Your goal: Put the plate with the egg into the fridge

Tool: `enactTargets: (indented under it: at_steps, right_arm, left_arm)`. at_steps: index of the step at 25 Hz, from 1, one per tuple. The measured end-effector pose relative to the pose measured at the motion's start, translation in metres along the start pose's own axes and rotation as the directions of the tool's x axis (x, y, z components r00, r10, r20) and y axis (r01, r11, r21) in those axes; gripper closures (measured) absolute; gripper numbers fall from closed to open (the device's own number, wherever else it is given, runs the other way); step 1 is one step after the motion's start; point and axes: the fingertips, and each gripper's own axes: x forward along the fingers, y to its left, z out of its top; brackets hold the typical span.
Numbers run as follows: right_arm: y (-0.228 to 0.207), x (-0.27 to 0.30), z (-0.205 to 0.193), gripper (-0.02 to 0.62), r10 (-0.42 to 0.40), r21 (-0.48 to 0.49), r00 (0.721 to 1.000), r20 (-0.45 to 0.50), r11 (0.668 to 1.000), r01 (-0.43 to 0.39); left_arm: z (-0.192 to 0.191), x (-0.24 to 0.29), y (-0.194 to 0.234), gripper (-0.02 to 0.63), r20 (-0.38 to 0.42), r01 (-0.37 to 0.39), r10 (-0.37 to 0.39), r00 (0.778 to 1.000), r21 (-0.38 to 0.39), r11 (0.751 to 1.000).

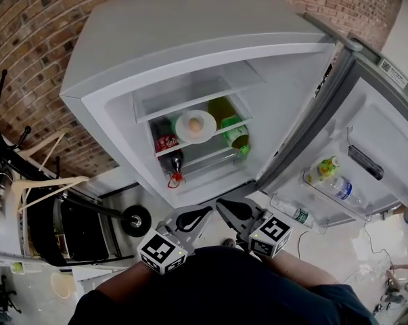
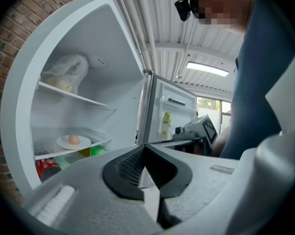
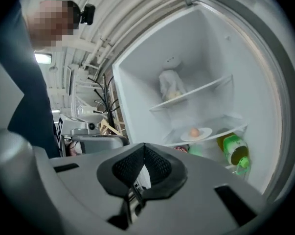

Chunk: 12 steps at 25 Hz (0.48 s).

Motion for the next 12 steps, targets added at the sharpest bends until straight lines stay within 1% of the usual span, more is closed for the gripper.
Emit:
enactTargets:
  at_steps: [1,3,7,12]
  right_arm:
    - [0.004,-0.001,0.001,0.584,0.004,-0.032,1.000,-0.004,0.999,-0.004]
    - [0.009,-0.003,0.002,0.584,0.007,-0.065,1.000,-0.007,0.998,-0.008]
    - [0.012,-0.005,-0.002,0.586,0.005,-0.068,1.000,-0.017,0.998,-0.006]
    - [0.017,-0.003,-0.007,0.586,0.024,-0.072,0.999,-0.026,0.997,-0.026]
  left_arm:
    - [-0.001,0.000,0.000,0.603,-0.002,-0.001,0.001,1.000,-0.001,1.000]
    - [-0.002,-0.002,-0.001,0.603,-0.003,-0.005,0.005,1.000,-0.005,1.000]
    - [-0.003,-0.003,-0.002,0.603,-0.001,-0.011,0.011,1.000,-0.015,1.000]
    - [-0.006,-0.005,-0.001,0.603,-0.004,-0.017,0.017,1.000,-0.027,0.999]
